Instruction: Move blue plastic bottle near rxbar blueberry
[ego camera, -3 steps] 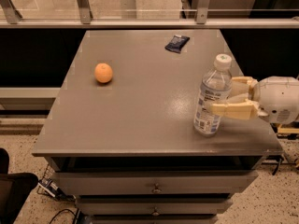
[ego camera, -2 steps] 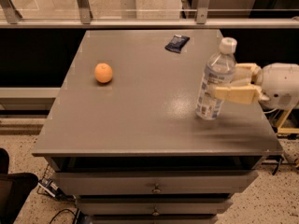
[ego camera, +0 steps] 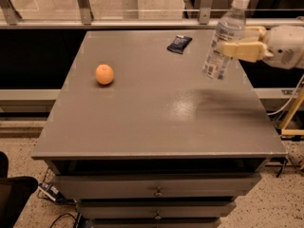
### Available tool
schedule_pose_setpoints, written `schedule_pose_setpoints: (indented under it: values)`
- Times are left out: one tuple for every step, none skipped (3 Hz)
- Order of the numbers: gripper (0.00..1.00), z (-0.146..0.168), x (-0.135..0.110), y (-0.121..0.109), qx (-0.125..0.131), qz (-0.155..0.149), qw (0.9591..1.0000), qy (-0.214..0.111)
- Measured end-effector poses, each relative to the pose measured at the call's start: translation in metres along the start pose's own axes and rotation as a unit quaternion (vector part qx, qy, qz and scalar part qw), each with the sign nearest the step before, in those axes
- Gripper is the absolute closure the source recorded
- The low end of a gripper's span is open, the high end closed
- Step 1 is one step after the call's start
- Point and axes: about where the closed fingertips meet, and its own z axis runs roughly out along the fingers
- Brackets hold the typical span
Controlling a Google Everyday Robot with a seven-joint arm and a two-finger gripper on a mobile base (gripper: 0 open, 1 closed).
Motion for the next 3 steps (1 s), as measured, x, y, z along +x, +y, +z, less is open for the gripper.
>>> schedule_pose_setpoints:
  values:
    - [1.0, 0.017, -0.009, -0.061, 0.032, -0.01, 0.9994, 0.0]
    - [1.0, 0.029, -0.002, -0.108, 0.052, -0.029, 0.9982, 0.006]
    - [1.0, 0.035, 0.016, -0.154, 0.078, -0.046, 0.9957, 0.021]
